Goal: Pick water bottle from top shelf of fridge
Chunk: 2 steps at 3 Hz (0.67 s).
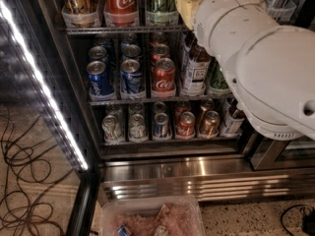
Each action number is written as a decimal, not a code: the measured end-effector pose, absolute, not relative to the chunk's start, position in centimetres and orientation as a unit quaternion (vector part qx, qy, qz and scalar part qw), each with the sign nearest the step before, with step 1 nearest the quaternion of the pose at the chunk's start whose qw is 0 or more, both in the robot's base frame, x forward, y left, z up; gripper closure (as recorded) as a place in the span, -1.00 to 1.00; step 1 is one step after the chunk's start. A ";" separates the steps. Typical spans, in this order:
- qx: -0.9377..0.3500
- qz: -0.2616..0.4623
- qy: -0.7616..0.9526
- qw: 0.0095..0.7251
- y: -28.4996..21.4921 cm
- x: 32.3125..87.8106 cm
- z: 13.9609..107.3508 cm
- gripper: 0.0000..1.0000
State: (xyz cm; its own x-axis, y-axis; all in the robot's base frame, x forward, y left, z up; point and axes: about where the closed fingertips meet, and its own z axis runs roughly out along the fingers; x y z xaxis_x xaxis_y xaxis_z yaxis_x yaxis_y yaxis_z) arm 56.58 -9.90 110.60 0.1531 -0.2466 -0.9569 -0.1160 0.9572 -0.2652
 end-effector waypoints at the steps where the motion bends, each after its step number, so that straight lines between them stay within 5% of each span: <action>1: -0.135 -0.045 0.646 0.750 -10.2 57.6 110.2 -0.22; 2: -0.117 -0.055 0.639 0.758 -11.3 59.0 110.3 -0.22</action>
Offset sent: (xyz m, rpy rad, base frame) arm 0.0333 -0.0214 -0.0139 0.0357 -0.0283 -0.0482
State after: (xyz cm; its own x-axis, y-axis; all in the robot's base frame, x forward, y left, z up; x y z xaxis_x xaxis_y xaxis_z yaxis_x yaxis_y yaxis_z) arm 59.02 -11.34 110.26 0.1765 -0.2324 -0.9565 -0.0672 0.9666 -0.2473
